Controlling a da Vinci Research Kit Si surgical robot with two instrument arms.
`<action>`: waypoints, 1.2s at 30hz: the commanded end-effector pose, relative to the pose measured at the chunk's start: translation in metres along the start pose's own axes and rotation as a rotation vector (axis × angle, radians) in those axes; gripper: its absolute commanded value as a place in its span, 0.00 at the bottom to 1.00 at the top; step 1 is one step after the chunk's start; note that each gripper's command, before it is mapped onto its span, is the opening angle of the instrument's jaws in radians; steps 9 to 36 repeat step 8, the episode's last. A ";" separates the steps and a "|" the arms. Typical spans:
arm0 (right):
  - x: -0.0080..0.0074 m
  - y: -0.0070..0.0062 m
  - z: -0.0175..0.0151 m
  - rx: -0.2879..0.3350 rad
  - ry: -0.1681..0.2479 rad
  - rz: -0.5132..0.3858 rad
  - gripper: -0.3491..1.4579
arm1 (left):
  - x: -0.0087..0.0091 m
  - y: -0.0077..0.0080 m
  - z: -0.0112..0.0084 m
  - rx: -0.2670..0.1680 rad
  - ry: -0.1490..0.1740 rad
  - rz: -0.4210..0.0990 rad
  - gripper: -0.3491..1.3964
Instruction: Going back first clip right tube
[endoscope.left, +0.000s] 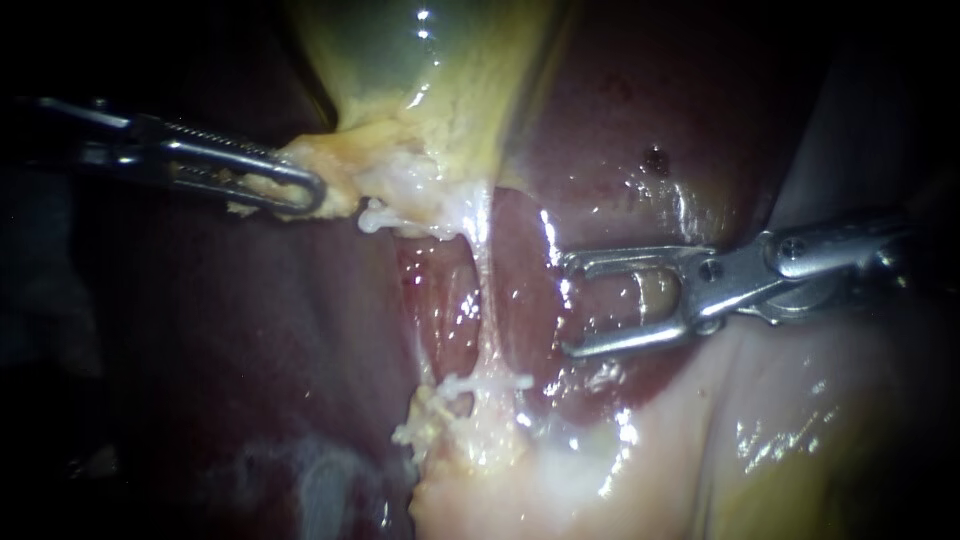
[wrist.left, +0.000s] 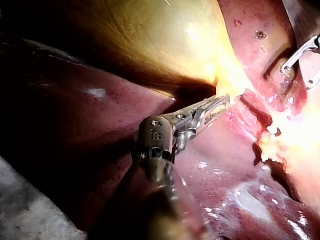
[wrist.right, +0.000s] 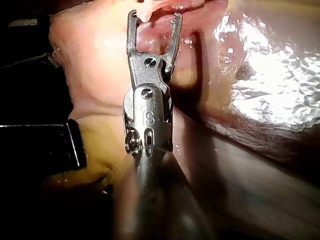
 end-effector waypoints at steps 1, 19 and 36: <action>0.0000 0.0000 0.0000 0.000 0.000 0.000 0.47 | 0.0000 0.0000 0.0000 0.000 0.000 -0.001 0.00; 0.0000 0.0000 0.0000 0.000 0.000 0.000 0.47 | 0.0000 -0.0001 0.0000 0.000 0.000 -0.001 0.00; 0.0000 0.0000 0.0000 0.000 0.000 0.000 0.47 | 0.0000 -0.0001 0.0000 0.000 0.000 -0.001 0.00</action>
